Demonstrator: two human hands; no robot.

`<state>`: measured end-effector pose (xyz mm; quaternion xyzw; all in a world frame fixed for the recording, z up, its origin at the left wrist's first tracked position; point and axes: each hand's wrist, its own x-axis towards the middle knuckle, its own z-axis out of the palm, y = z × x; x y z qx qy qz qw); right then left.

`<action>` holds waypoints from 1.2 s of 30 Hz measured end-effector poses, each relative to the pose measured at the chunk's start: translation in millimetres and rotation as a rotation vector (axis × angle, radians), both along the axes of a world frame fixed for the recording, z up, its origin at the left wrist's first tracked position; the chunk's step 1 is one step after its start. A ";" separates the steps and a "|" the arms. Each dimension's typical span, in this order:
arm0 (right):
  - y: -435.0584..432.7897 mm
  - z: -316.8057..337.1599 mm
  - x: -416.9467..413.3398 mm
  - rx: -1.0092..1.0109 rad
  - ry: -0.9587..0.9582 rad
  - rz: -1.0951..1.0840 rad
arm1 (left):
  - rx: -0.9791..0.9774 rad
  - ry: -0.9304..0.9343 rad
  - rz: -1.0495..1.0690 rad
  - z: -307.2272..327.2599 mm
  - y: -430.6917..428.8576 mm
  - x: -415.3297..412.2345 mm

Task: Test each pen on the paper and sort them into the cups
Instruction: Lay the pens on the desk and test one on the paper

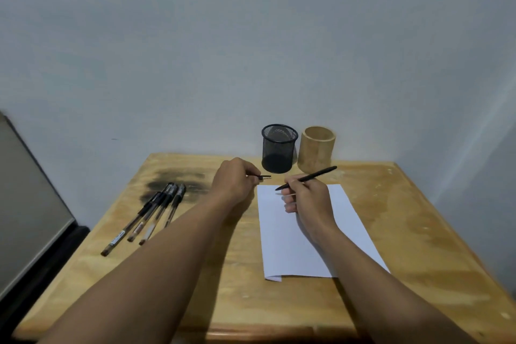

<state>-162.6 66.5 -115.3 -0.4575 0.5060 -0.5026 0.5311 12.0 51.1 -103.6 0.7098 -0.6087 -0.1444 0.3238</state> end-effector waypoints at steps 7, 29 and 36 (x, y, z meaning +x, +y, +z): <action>1.8 -0.9 -1.2 -0.028 0.037 -0.022 | 0.014 -0.061 0.028 -10.4 -7.7 -6.2; -19.5 1.9 27.7 -0.185 0.370 0.029 | -0.090 -0.355 -0.090 -34.0 62.9 3.0; -24.9 -3.3 29.9 -0.211 0.504 0.050 | -0.071 -0.348 -0.080 -35.2 61.7 3.0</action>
